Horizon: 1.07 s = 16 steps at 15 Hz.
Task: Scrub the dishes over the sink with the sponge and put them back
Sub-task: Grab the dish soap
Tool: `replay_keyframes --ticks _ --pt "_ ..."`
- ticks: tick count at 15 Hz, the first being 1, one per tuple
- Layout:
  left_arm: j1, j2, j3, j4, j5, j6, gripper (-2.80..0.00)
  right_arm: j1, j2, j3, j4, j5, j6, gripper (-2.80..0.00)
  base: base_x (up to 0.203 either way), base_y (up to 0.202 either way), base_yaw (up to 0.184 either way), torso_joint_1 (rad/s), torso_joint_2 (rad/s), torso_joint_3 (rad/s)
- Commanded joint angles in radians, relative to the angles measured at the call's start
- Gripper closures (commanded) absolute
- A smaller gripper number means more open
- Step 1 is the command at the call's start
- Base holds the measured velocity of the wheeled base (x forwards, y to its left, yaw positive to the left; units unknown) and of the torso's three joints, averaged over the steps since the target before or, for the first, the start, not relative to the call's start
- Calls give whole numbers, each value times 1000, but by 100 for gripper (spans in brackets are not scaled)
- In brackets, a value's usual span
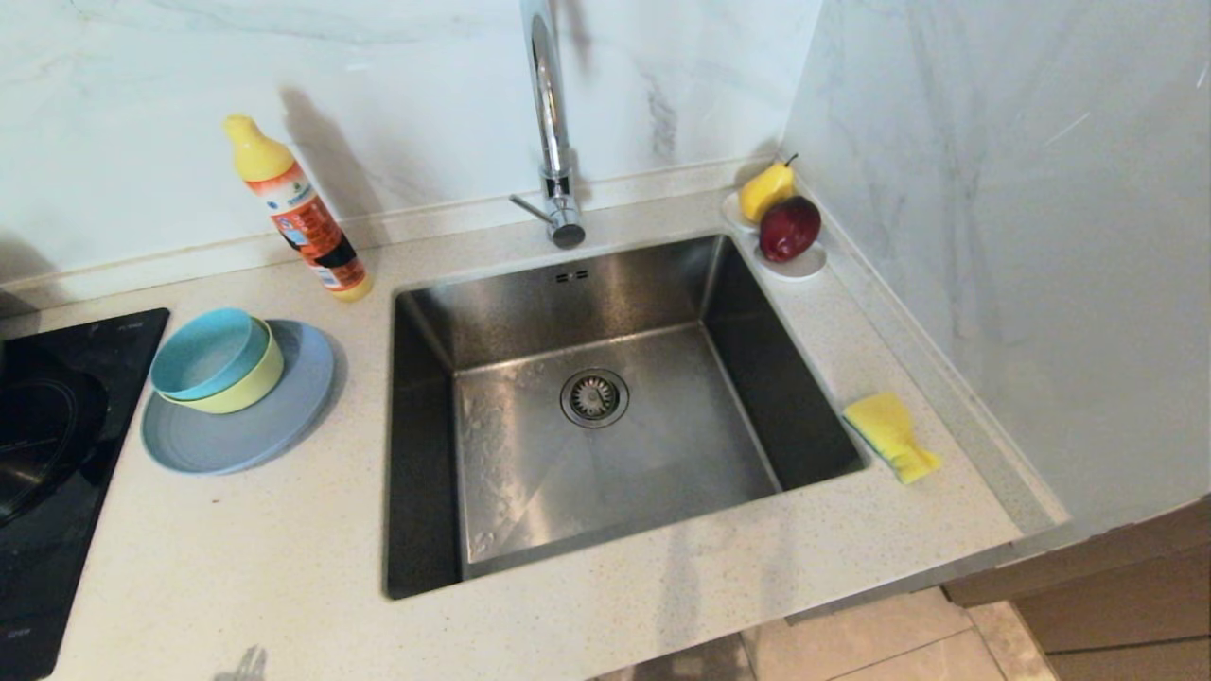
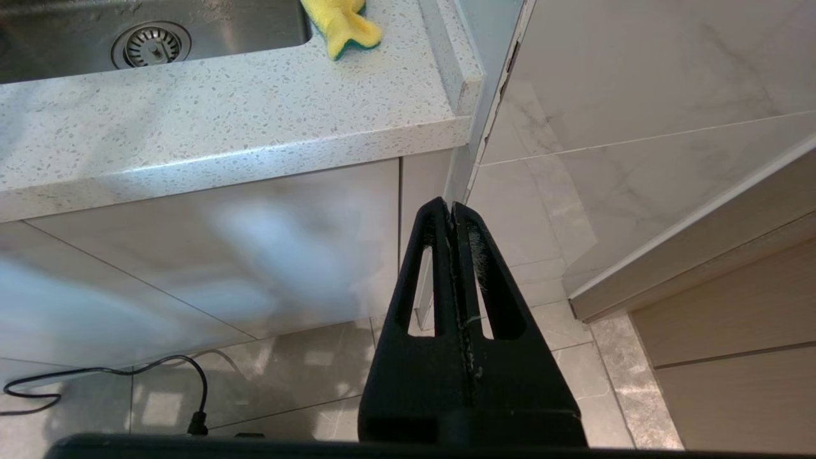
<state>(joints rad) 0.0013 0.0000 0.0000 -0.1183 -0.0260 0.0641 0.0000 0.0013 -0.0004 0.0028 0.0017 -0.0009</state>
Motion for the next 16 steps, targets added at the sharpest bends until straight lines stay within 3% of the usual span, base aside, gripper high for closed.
replay_keyframes --ticks 1,13,16 --pt "0 0 40 -1 0 2 0 0 0 0 0 0 -1 0 0 0 0 0 0 0" --pt "0 2 40 1 3 8 0 0 0 -1 0 1 -1 0 0 0 0 0 0 0" --pt "0 2 40 -3 34 -6 0 0 0 -1 0 0 -1 0 0 0 0 0 0 0"
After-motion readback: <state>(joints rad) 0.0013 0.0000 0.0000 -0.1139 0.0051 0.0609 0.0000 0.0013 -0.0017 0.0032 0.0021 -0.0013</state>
